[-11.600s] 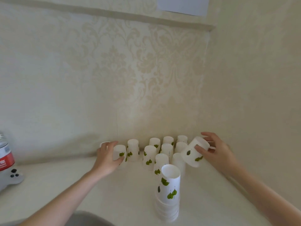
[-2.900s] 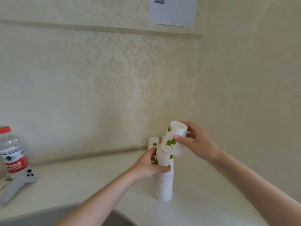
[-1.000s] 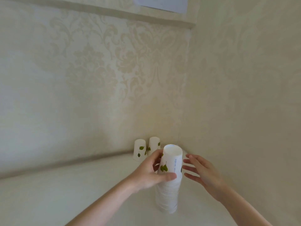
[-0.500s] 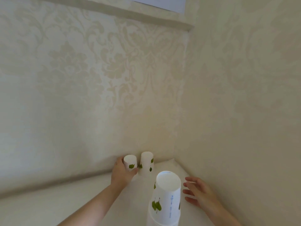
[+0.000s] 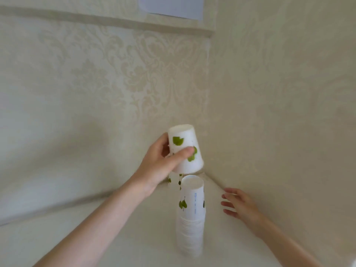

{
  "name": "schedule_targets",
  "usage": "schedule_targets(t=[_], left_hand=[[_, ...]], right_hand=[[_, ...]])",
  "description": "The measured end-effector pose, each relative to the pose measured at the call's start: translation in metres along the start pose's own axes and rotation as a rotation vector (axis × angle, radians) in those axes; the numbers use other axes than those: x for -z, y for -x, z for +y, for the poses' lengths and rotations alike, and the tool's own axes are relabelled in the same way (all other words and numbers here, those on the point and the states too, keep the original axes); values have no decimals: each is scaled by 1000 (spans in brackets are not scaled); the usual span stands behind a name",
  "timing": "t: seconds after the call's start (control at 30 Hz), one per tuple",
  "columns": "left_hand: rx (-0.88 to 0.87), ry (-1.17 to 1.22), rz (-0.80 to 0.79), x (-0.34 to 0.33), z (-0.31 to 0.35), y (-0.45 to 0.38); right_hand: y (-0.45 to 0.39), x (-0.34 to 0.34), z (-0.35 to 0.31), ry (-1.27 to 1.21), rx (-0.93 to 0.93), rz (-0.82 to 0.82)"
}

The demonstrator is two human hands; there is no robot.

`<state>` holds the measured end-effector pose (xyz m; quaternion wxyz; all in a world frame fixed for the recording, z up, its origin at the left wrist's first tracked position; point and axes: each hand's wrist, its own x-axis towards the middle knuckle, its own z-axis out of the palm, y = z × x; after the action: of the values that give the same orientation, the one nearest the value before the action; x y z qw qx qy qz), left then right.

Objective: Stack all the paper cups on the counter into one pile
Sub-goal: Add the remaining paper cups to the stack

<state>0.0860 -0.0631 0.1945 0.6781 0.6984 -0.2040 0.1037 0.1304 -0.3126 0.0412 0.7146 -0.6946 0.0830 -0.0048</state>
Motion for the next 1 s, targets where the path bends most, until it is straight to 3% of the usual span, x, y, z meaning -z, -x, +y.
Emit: schedule_targets(t=[0.13, 0.37, 0.57, 0.8, 1.0], left_hand=[[64, -158, -106, -22, -21, 28], [154, -202, -3, -19, -64, 29], [177, -152, -154, -20, -100, 45], [302, -181, 31, 62, -102, 30], [339, -146, 5, 85, -108, 30]], right_hand=[[19, -2, -3, 0, 22, -11], [3, -21, 1, 57, 54, -38], [-60, -66, 5, 342, 117, -88], [-121, -150, 8, 481, 188, -95], [-126, -176, 11, 418, 173, 19]])
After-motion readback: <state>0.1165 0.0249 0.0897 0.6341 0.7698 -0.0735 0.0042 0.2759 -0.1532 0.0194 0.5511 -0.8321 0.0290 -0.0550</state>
